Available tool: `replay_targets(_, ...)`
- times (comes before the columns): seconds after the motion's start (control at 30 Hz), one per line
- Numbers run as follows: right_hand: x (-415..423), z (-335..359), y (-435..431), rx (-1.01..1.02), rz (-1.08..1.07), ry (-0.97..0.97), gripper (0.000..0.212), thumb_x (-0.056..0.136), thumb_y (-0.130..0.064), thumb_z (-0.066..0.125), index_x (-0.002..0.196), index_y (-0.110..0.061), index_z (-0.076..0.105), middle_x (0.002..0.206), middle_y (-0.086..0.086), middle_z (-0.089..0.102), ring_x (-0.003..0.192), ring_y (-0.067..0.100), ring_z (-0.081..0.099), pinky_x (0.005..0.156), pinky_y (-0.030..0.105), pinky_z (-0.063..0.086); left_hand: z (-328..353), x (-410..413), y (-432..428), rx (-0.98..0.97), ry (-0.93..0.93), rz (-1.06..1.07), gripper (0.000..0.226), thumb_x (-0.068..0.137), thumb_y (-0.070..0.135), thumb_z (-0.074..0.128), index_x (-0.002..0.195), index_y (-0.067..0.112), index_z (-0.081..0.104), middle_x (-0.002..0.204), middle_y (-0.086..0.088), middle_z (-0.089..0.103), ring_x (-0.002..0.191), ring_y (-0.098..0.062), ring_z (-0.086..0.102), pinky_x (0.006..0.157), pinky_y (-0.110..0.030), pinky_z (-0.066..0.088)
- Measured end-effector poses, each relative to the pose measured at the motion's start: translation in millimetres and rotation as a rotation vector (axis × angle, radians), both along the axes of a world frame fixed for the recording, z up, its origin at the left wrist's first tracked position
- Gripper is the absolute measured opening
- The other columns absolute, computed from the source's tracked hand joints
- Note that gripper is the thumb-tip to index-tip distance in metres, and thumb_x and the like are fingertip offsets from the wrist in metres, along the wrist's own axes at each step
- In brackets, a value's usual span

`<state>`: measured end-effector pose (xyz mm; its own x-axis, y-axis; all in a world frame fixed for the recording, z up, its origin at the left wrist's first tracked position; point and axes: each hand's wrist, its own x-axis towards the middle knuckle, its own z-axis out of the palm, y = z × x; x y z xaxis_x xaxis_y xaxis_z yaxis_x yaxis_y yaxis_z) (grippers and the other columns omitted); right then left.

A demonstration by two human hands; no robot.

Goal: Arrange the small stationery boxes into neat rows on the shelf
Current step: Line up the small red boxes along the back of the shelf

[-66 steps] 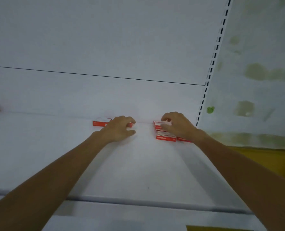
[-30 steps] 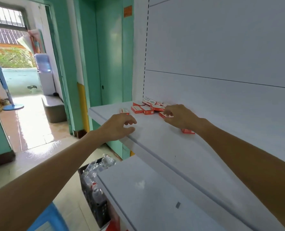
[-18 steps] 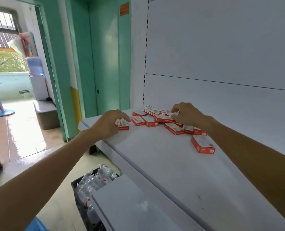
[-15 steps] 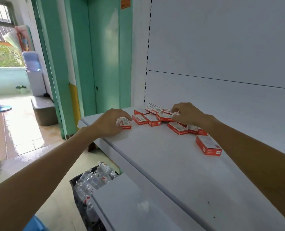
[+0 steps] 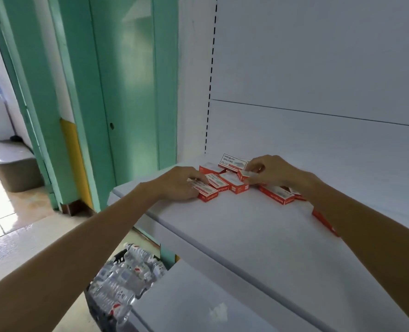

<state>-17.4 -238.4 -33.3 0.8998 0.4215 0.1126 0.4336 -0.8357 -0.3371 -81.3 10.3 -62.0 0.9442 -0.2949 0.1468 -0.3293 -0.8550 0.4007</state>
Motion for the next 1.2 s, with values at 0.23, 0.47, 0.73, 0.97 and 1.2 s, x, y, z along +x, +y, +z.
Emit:
replay_targets(0.23,-3.4,-9.3,13.0,0.105,-0.111,-0.020,0.031,0.072,-0.047,0.071,0.092,-0.026,0.059,0.097,-0.005,0.056,0.087,0.011,0.051,0.073,0.023,0.037,4.0,16.7,5.1,-0.016,0.086,-0.144,0.033,0.076,0.031,0.066,0.107,0.034,0.057,0.106,0.012,0.052,0.095,-0.007,0.050,0.073,-0.014,0.036)
replay_targets(0.47,-16.0,-7.0,18.6,0.092,-0.154,-0.045,0.044,0.074,-0.035,0.073,0.112,-0.018,0.061,0.113,0.002,0.061,0.096,0.013,0.053,0.081,0.022,0.040,8.0,14.3,5.8,-0.020,0.044,-0.191,0.034,0.067,0.047,0.074,0.095,0.036,0.057,0.088,0.021,0.051,0.083,0.000,0.050,0.066,-0.012,0.035)
replay_targets(0.73,-70.2,-4.9,-14.6,0.055,-0.287,-0.189,0.039,0.072,-0.025,0.075,0.107,-0.010,0.065,0.108,0.005,0.062,0.090,0.016,0.054,0.074,0.024,0.043,5.7,8.1,-36.5,-0.122,-0.081,-0.318,0.034,0.063,0.047,0.076,0.092,0.034,0.063,0.092,0.013,0.059,0.083,-0.004,0.055,0.066,-0.011,0.039)
replay_targets(0.97,-120.4,-3.8,-80.9,0.115,-0.457,-0.231,0.038,0.070,-0.026,0.077,0.102,-0.011,0.065,0.102,0.005,0.063,0.086,0.014,0.052,0.069,0.017,0.039,7.5,-4.3,-103.8,-0.167,-0.106,-0.433,0.040,0.064,0.049,0.075,0.098,0.029,0.065,0.089,0.015,0.058,0.081,-0.001,0.053,0.069,-0.020,0.041)
replay_targets(1.2,-186.2,-4.5,-174.1,0.139,-0.612,-0.209,0.037,0.070,-0.025,0.078,0.101,-0.012,0.063,0.101,0.004,0.063,0.088,0.015,0.053,0.074,0.022,0.039,16.1,-22.5,-194.1,-0.159,-0.113,-0.549,0.034,0.062,0.052,0.075,0.089,0.034,0.062,0.086,0.015,0.058,0.079,-0.007,0.054,0.068,-0.023,0.040)
